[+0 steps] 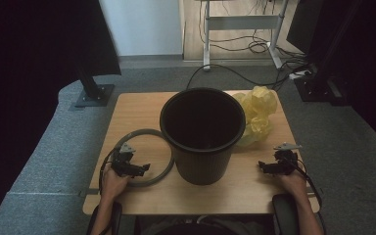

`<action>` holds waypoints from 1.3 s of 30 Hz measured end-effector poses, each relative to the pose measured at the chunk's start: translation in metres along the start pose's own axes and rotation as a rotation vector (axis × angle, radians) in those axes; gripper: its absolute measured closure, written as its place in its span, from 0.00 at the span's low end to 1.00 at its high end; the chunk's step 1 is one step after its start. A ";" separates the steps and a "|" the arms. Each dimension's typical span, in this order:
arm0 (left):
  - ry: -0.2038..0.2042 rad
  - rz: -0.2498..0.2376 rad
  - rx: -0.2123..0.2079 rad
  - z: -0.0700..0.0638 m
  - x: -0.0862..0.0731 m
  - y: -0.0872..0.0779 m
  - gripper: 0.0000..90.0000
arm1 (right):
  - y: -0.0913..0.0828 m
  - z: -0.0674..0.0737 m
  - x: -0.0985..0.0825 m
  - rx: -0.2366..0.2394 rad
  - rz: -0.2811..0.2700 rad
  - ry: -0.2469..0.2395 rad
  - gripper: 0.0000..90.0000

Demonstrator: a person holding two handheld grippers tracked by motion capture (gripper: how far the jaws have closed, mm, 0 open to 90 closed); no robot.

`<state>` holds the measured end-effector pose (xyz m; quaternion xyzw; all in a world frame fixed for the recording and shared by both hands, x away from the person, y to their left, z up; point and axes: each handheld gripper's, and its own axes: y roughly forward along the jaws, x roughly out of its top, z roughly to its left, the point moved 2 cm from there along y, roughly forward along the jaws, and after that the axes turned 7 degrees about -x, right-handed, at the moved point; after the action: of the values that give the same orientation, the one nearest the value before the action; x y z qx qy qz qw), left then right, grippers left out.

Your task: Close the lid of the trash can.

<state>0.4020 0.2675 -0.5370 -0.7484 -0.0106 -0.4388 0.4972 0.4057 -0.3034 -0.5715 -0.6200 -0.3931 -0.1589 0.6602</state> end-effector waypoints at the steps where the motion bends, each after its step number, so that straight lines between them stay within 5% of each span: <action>1: -0.001 -0.006 0.004 0.001 0.000 -0.001 0.00 | 0.000 0.000 0.000 0.000 0.000 -0.001 0.00; 8: -0.024 -0.028 0.061 0.019 0.001 -0.014 0.00 | 0.000 0.000 0.000 0.002 0.001 -0.002 0.00; 14: -0.084 -0.056 0.134 0.041 -0.004 -0.029 0.00 | 0.000 0.001 0.000 0.006 -0.001 -0.007 0.00; 24: -0.172 -0.027 0.214 0.075 -0.020 -0.030 0.00 | 0.000 0.001 0.000 0.016 -0.003 -0.015 0.00; 27: -0.200 -0.019 0.211 0.081 -0.025 -0.027 0.00 | -0.001 0.002 0.000 0.022 -0.003 -0.022 0.00; 35: -0.175 0.032 0.181 0.079 -0.024 -0.007 0.00 | -0.001 0.003 -0.001 0.030 -0.004 -0.032 0.00; 39: -0.176 0.000 0.171 0.080 -0.026 -0.004 0.00 | -0.001 0.003 -0.001 0.036 -0.005 -0.038 0.00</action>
<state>0.4357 0.3410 -0.5612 -0.7389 -0.0915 -0.3687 0.5565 0.4032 -0.3008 -0.5715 -0.6099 -0.4099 -0.1418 0.6632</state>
